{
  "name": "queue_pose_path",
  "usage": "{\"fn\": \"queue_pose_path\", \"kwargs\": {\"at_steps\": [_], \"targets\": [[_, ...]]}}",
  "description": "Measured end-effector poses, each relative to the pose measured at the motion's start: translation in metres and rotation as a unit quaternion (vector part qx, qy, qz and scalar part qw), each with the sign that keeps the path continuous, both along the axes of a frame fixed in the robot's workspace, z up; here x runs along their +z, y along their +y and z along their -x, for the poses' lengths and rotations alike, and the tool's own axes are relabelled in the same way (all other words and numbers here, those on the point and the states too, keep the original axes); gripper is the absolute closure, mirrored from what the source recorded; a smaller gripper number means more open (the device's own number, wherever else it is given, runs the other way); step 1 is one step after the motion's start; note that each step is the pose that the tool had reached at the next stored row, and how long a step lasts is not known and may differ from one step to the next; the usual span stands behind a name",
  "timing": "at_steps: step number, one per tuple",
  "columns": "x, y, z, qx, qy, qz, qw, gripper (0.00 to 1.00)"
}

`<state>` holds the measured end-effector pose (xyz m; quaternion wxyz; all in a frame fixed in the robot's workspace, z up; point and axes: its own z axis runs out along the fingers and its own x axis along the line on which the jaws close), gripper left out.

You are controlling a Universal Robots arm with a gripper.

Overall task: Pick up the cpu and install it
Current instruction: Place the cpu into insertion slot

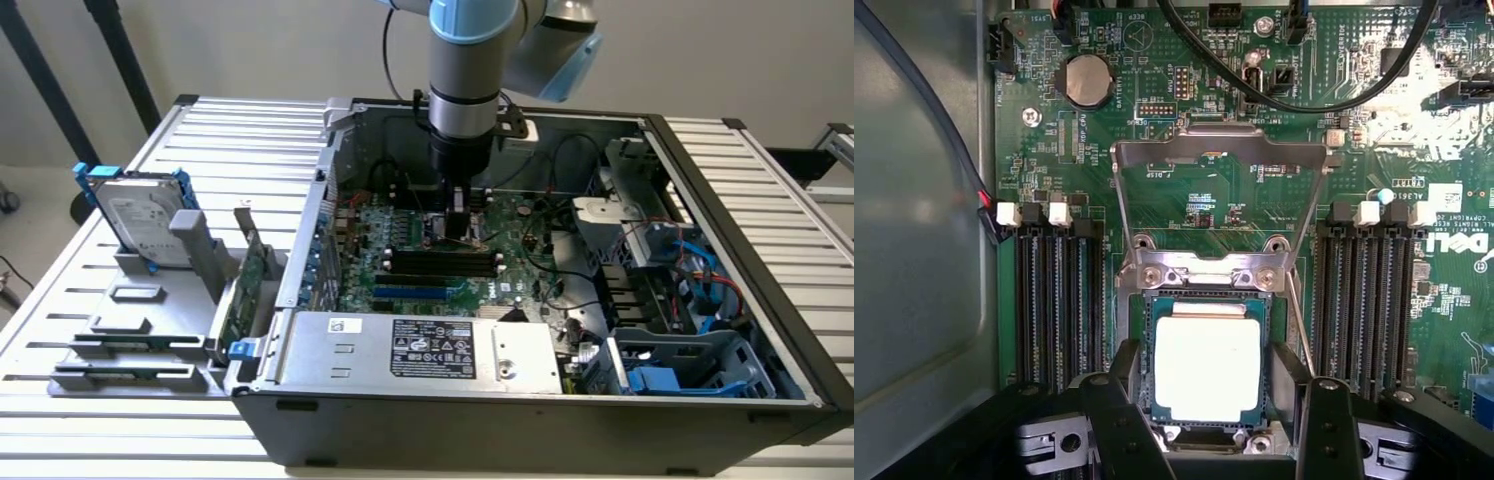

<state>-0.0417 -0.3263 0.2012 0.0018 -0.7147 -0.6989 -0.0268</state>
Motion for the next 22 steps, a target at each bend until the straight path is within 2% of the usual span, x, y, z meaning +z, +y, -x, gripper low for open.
{"fn": "queue_pose_path", "kwargs": {"at_steps": [6,12,22], "targets": [[0.0000,0.0011,0.0005,0.000,0.0001,-0.0008,1.0000,0.38],[-0.0001,0.0019,0.0006,0.000,0.0001,-0.0042,1.0000,0.38],[-0.0004,0.0021,0.0006,0.000,0.0001,-0.0071,1.0000,0.38]]}}
